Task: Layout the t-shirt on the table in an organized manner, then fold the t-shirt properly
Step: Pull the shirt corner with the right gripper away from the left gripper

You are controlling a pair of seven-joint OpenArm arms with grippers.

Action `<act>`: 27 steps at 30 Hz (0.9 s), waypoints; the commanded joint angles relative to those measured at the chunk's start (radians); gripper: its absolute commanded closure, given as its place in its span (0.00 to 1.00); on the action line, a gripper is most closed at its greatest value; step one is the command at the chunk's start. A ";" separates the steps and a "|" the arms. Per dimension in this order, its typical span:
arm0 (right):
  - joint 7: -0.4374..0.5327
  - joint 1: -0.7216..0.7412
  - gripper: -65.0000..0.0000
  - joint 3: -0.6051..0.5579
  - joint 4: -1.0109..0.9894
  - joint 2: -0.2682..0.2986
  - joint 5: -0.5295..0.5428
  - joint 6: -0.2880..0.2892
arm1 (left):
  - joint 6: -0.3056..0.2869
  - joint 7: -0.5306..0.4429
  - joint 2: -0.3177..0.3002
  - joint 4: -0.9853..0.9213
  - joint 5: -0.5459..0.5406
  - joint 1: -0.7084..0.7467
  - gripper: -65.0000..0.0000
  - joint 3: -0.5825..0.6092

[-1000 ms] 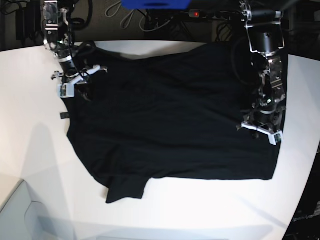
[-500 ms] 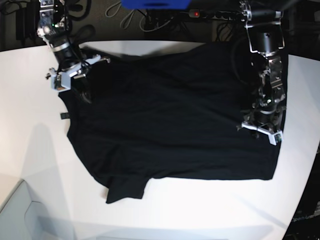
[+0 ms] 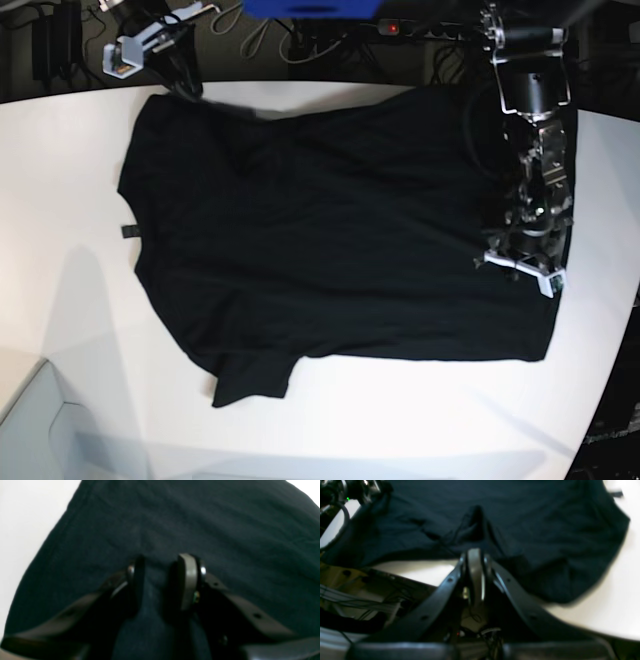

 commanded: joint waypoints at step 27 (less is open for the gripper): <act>0.125 0.051 0.33 0.035 -0.084 -0.044 -0.223 0.011 | 0.002 -0.010 -0.005 0.012 0.000 -0.027 0.66 0.001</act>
